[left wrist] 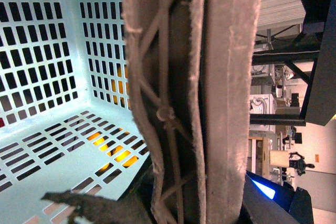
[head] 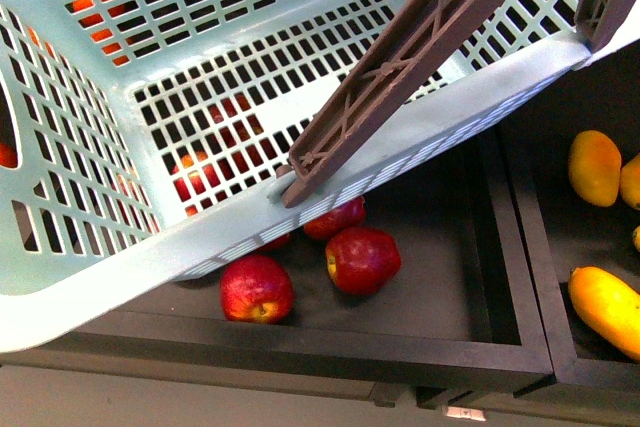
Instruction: Pick mango and avocado into basket
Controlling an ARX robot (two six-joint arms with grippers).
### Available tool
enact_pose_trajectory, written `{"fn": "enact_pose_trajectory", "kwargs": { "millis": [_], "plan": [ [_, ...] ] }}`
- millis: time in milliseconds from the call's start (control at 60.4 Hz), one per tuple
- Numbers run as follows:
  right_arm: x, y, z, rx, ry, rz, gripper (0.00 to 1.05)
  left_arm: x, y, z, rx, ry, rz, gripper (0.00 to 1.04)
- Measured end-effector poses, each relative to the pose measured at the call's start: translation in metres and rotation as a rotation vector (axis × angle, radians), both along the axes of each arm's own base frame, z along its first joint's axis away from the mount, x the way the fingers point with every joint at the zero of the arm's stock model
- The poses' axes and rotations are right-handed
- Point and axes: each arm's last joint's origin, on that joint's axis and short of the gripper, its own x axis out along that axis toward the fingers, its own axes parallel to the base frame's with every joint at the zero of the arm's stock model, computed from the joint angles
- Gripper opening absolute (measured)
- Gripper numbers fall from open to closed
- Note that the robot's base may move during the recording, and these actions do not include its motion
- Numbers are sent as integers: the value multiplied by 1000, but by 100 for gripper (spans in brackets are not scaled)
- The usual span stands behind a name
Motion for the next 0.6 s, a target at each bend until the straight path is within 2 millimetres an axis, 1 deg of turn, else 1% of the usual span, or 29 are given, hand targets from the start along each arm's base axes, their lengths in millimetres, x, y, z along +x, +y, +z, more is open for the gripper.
{"fn": "enact_pose_trajectory", "kwargs": {
  "millis": [166, 331, 596],
  "plan": [
    [11, -1, -9, -12, 15, 2, 96, 0, 0, 0, 0, 0, 1, 18],
    [16, -5, -17, -24, 42, -7, 96, 0, 0, 0, 0, 0, 0, 18],
    [21, -10, -20, -53, 55, -11, 96, 0, 0, 0, 1, 0, 1, 18]
  ]
}}
